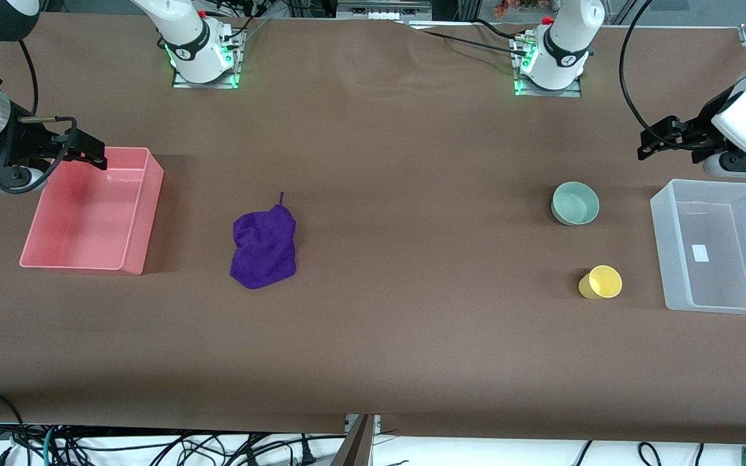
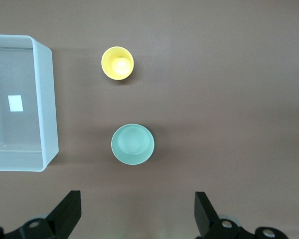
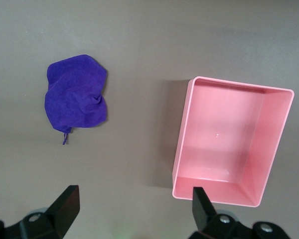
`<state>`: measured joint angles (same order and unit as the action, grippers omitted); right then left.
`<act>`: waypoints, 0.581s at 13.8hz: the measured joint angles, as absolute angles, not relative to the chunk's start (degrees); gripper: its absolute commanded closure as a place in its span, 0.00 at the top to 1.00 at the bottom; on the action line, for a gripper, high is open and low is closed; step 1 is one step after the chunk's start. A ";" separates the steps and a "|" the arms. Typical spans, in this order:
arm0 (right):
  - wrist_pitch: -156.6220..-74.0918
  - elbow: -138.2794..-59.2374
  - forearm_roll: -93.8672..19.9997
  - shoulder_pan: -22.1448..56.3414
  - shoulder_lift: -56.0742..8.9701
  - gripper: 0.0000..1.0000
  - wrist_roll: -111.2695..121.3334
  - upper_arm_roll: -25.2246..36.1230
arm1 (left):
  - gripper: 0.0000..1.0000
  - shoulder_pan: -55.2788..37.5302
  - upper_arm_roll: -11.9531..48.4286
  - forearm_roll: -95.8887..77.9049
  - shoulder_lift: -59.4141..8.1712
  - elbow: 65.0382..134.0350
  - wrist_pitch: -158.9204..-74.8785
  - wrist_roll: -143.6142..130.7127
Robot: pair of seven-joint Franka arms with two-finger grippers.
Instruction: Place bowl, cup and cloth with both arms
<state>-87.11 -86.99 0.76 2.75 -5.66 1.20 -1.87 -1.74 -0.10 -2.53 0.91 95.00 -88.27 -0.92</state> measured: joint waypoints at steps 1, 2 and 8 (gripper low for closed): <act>-87.11 -86.99 0.76 2.75 -5.66 1.00 1.20 -1.87 | 1.00 -1.74 -0.10 -2.53 0.91 95.00 -88.27 -0.91; -87.11 -86.99 0.76 2.75 -5.66 1.00 1.20 -1.87 | 1.00 -1.74 -0.10 -2.53 0.91 95.00 -88.27 -0.91; -87.11 -86.99 0.76 2.70 -5.66 1.00 1.20 -1.85 | 1.00 -1.74 -0.10 -2.53 0.87 95.00 -86.89 -0.87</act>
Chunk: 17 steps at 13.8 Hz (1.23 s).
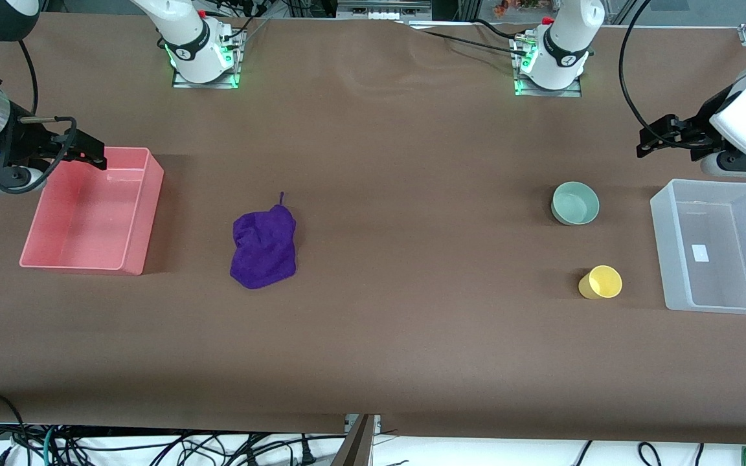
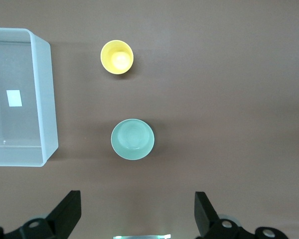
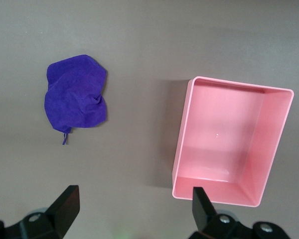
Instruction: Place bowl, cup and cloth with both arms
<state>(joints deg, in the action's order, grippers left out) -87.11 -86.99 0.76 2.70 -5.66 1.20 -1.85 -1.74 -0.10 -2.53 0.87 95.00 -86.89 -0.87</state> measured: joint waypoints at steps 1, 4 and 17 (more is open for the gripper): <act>-87.11 -86.99 0.76 2.67 -5.66 1.00 1.20 -1.85 | 1.00 -1.73 -0.10 -2.53 0.85 95.00 -86.66 -0.87; -87.11 -86.99 0.76 2.63 -5.66 1.00 1.20 -1.85 | 1.00 -0.40 -0.17 -2.53 0.67 95.04 -85.81 -0.88; -87.12 -86.96 0.76 2.65 -5.67 1.00 1.20 -1.93 | 1.00 0.71 0.36 -2.59 -0.87 110.33 -91.68 0.04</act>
